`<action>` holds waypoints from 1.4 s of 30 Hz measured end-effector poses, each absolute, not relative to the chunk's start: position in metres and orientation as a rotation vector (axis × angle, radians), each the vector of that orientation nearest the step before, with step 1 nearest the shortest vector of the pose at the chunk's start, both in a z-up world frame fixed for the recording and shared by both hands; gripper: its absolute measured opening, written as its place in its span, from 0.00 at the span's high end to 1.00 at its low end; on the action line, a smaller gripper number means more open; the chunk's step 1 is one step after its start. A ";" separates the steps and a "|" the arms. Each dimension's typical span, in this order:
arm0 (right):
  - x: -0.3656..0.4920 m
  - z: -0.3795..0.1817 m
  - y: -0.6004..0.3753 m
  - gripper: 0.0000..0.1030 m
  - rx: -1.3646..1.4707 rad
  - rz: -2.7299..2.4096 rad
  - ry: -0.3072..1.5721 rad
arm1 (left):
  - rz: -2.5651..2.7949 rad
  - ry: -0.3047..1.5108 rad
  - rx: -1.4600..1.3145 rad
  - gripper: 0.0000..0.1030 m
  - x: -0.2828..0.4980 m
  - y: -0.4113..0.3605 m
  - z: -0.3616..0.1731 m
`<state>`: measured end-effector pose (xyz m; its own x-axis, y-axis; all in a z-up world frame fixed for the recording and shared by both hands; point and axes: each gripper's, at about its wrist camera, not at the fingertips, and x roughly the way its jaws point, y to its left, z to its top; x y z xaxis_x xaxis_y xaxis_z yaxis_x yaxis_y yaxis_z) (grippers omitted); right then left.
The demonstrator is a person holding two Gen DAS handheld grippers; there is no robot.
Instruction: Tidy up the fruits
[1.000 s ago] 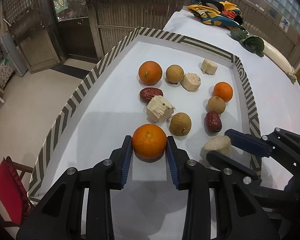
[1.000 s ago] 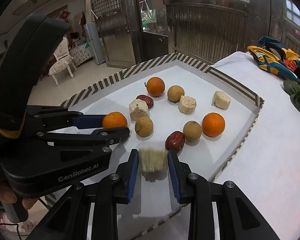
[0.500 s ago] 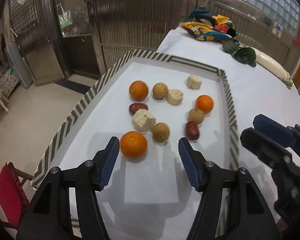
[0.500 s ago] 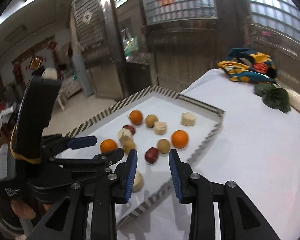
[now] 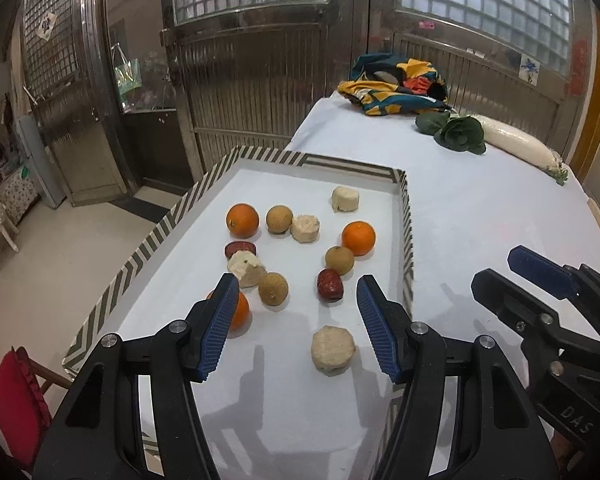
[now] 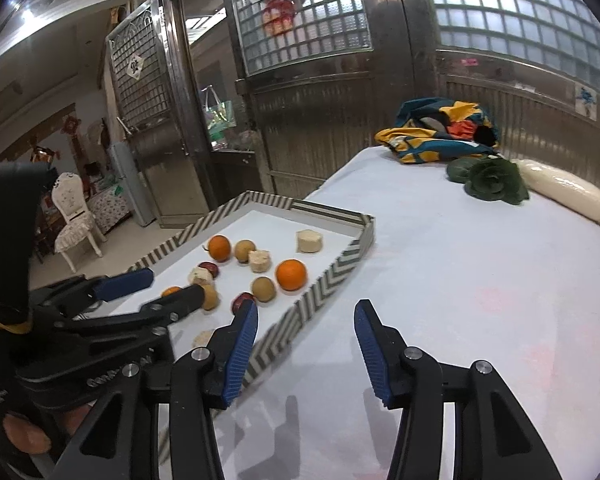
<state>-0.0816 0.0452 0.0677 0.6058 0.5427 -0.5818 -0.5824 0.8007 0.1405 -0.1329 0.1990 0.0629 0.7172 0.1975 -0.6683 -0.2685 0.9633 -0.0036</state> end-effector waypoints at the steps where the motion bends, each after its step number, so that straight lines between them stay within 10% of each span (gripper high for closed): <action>1: -0.082 0.068 0.042 0.53 -0.067 0.645 0.648 | 0.260 0.719 -0.101 0.40 -0.135 0.198 0.065; 42: -0.089 0.062 0.013 0.36 -0.023 0.617 0.652 | 0.289 0.656 -0.039 0.40 -0.153 0.171 0.082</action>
<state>-0.0886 0.0130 0.0621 0.6232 0.5303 -0.5748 -0.5446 0.8218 0.1678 -0.1525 0.1712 0.0820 0.7540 0.2529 -0.6063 -0.2776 0.9591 0.0548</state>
